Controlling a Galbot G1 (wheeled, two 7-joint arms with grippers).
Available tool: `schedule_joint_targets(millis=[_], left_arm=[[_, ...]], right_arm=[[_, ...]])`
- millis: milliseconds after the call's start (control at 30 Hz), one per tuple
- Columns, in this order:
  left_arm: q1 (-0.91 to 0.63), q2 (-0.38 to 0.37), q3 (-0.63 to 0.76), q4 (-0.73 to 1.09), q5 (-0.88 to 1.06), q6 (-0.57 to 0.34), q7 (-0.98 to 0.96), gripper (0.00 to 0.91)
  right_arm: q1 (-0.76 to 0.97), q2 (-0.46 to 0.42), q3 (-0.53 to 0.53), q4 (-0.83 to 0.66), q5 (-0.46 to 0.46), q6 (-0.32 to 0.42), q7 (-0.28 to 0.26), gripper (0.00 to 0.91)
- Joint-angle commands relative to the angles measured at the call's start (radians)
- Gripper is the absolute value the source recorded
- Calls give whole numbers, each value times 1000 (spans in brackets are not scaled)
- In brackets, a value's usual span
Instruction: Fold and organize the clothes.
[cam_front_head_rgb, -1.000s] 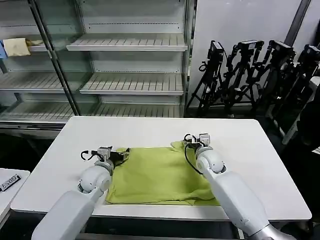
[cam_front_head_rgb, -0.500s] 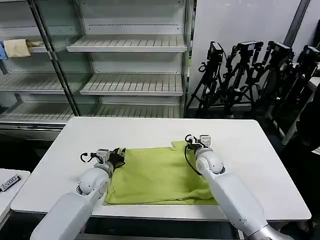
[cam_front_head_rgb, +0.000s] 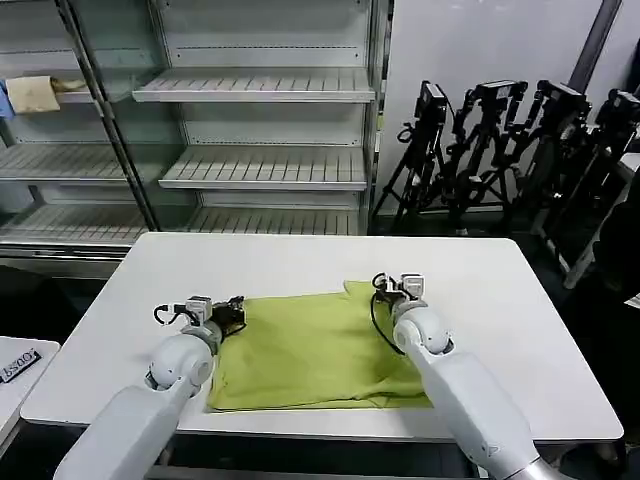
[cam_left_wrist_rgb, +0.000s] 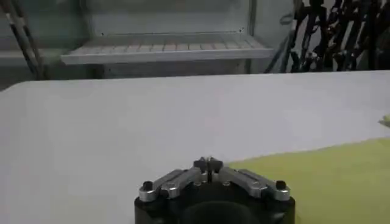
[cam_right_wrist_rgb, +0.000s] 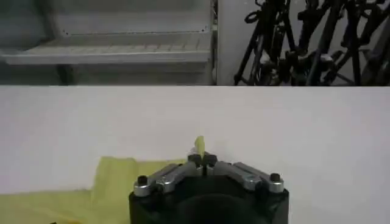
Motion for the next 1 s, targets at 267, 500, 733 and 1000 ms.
schedule_joint_targets(millis=[267, 500, 733, 1000], left_arm=[[105, 32, -54, -185, 0, -17, -2, 20], [196, 67, -103, -299, 4, -15, -1, 20], [313, 96, -149, -404, 31, -16, 8, 20], [418, 106, -172, -465, 72, -14, 20, 20]], right_arm=[[-117, -76, 76, 259, -4, 22, -8, 0], [-229, -139, 134, 437, -3, 3, -10, 0], [-389, -187, 214, 585, -6, -7, -16, 0], [-563, -221, 299, 673, -17, -8, -33, 0]])
